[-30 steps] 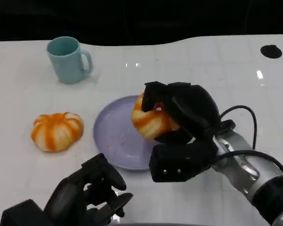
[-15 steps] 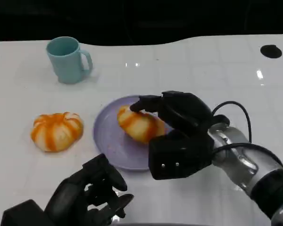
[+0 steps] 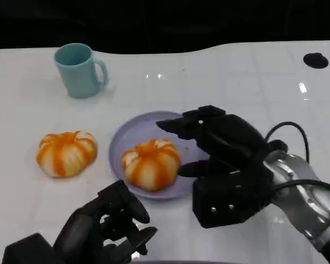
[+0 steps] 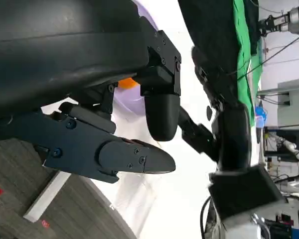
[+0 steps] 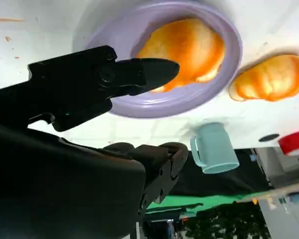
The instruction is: Grasp the bread from the table and place it into the plate.
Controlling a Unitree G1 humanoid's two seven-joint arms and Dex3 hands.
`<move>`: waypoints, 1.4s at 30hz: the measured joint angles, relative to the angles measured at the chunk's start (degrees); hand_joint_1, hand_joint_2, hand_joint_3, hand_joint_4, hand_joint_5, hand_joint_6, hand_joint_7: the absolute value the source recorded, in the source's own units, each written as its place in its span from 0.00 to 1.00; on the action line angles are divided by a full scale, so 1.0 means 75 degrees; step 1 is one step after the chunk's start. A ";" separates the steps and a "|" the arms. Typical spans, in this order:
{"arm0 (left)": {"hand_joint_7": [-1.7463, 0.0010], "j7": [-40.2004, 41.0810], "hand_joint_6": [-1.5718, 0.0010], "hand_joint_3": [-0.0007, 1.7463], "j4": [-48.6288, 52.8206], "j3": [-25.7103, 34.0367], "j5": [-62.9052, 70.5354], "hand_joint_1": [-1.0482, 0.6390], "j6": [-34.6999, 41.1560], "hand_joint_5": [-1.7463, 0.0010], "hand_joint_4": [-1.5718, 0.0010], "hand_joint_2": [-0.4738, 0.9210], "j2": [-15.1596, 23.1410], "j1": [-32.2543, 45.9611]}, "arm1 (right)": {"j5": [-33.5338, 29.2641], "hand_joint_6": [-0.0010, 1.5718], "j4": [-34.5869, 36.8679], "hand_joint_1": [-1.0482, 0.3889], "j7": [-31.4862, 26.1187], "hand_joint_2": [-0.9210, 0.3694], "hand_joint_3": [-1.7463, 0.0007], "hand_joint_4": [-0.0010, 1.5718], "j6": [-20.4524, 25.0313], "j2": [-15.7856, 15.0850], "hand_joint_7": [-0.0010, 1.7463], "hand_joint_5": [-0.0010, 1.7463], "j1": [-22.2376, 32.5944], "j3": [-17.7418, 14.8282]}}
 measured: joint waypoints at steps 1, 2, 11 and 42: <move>0.04 0.0000 0.73 0.13 -0.0001 0.0000 0.0000 0.33 0.0003 0.00 0.60 1.00 0.0000 0.0002 | 0.0129 0.19 -0.0188 0.29 0.0019 0.00 0.87 0.00 -0.0097 -0.0085 0.01 0.27 0.0144 -0.0093; 0.04 0.0000 0.73 0.13 -0.0002 -0.0001 0.0003 0.33 0.0004 0.00 0.60 1.00 0.0000 0.0000 | 0.0250 0.19 -0.0371 0.31 0.0040 0.00 0.87 0.01 -0.0203 -0.0178 0.01 0.28 0.0298 -0.0183; 0.03 0.0001 0.74 0.13 0.0013 -0.0012 0.0038 0.33 -0.0001 0.00 0.60 1.00 -0.0006 -0.0061 | 0.1969 0.33 -0.0440 0.40 0.0001 0.00 0.89 0.16 -0.2672 -0.0710 0.07 0.43 0.1410 -0.1049; 0.01 -0.0005 0.75 0.14 0.0252 0.0113 -0.0081 0.34 -0.0016 0.00 0.61 1.00 0.0005 -0.0213 | 0.4765 0.44 -0.2575 0.63 0.0816 0.37 0.30 0.53 -0.2846 -0.0463 0.82 1.00 0.5179 -0.2482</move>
